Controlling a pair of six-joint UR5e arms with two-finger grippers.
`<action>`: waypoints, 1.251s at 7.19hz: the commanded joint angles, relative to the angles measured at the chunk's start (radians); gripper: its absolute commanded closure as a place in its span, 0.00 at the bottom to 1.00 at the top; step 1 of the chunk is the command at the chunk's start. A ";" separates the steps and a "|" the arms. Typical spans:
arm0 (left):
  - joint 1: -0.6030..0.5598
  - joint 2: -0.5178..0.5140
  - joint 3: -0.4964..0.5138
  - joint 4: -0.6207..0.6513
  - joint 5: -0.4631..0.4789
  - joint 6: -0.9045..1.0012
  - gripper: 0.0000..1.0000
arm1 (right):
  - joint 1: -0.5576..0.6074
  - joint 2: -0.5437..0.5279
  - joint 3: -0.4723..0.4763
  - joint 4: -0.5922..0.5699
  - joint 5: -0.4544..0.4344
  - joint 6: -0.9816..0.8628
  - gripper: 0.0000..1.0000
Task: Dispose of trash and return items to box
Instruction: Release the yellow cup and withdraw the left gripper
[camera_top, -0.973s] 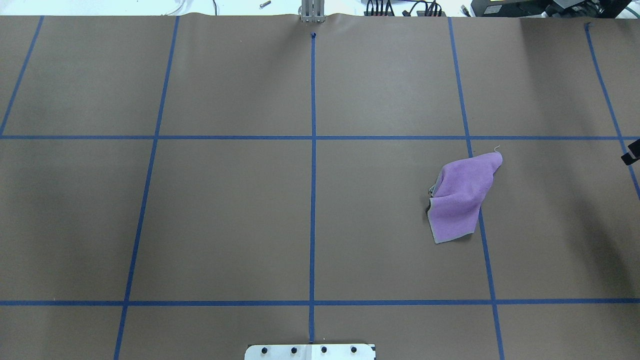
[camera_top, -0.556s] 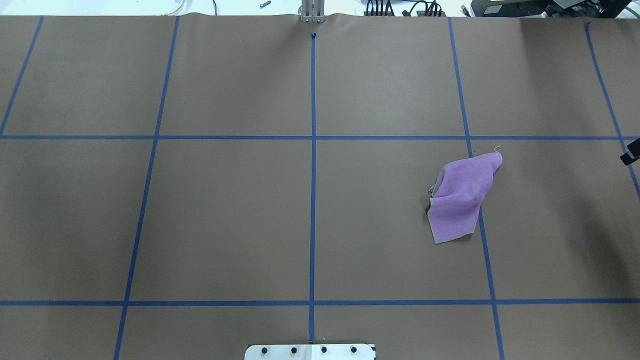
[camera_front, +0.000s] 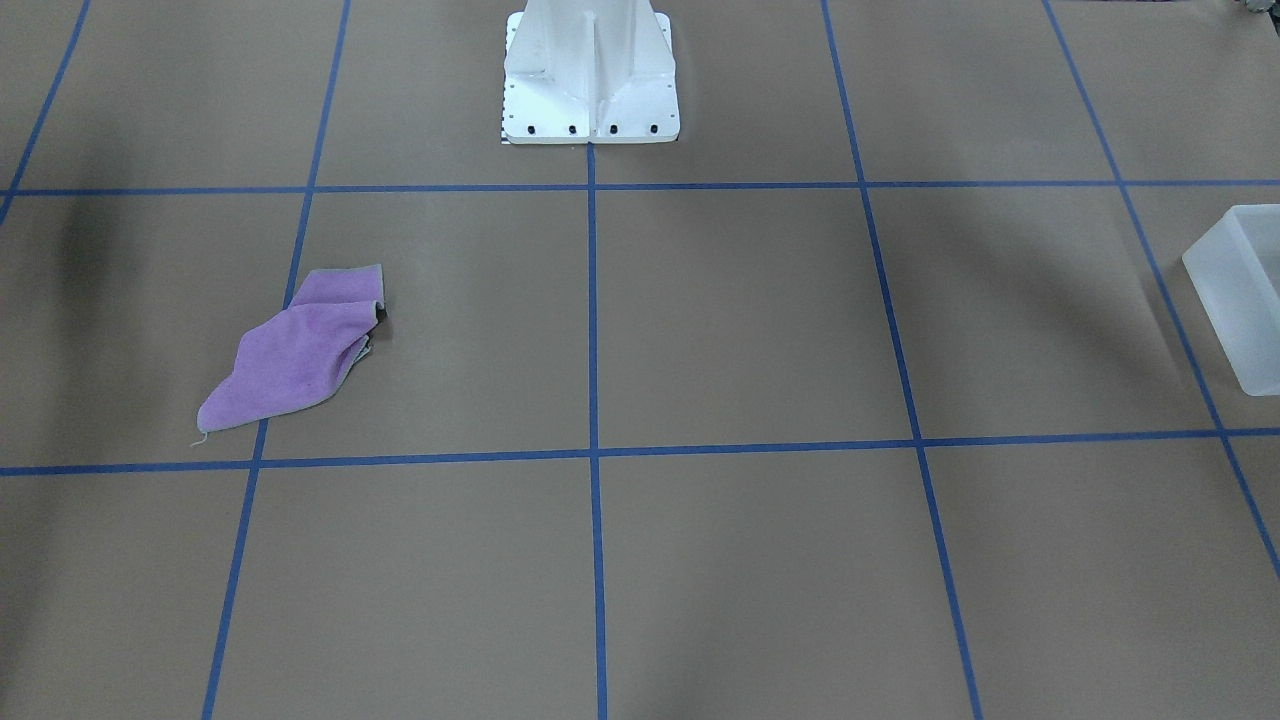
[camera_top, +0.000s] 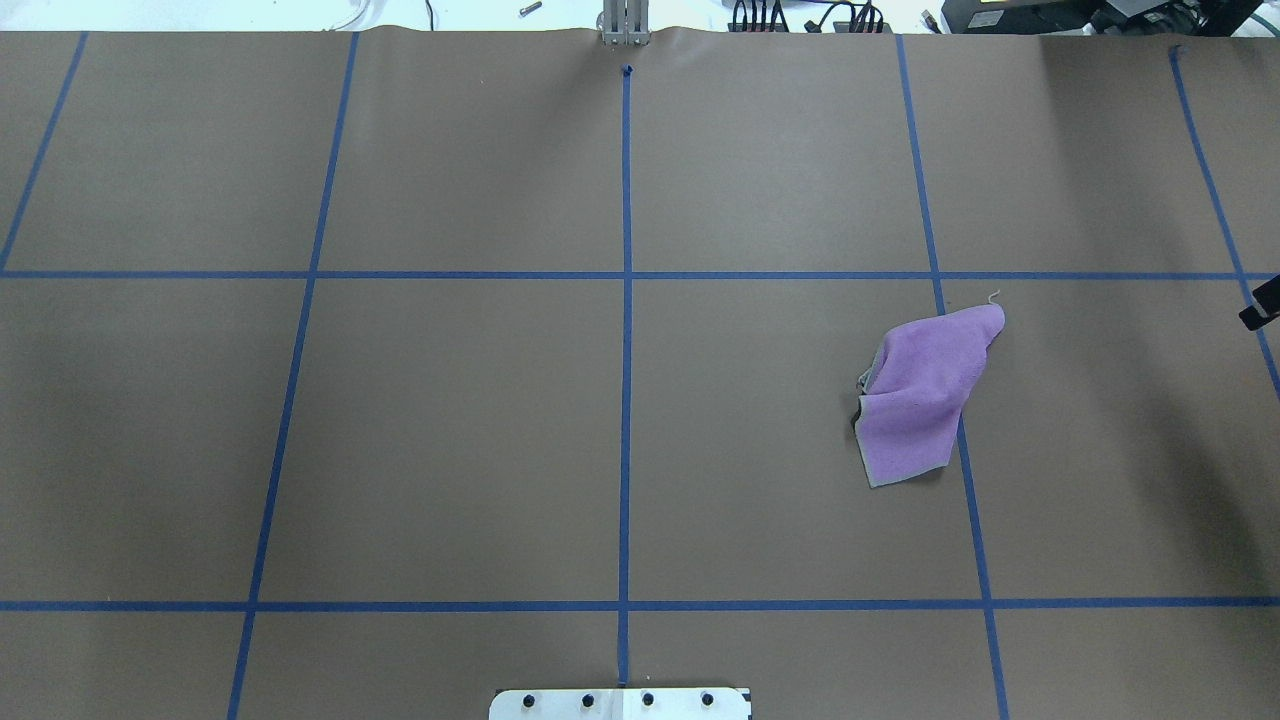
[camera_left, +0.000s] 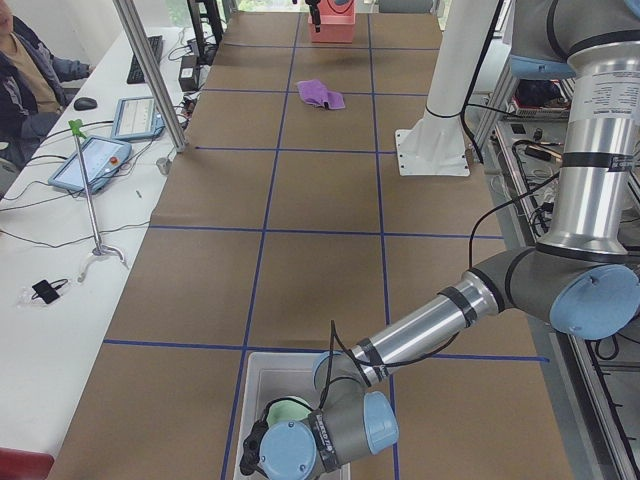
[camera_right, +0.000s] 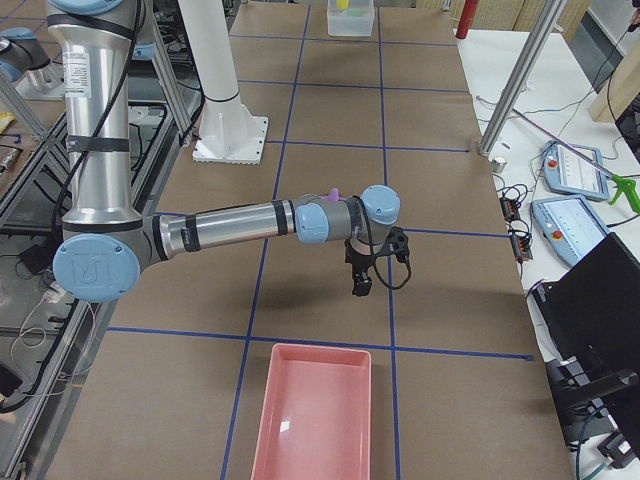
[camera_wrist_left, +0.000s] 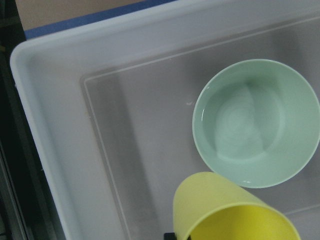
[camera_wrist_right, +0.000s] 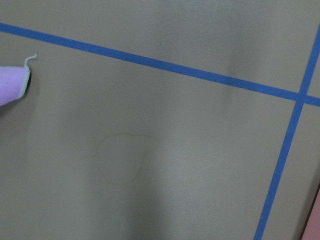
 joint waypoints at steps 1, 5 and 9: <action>-0.003 -0.067 0.148 -0.073 0.000 0.004 1.00 | 0.000 0.000 0.000 0.001 0.000 0.000 0.00; -0.003 -0.078 0.159 -0.067 -0.003 -0.001 0.51 | 0.000 0.001 0.002 0.001 0.000 0.002 0.00; -0.053 -0.139 0.030 0.164 -0.076 -0.001 0.31 | 0.000 0.007 0.010 0.000 0.000 0.020 0.00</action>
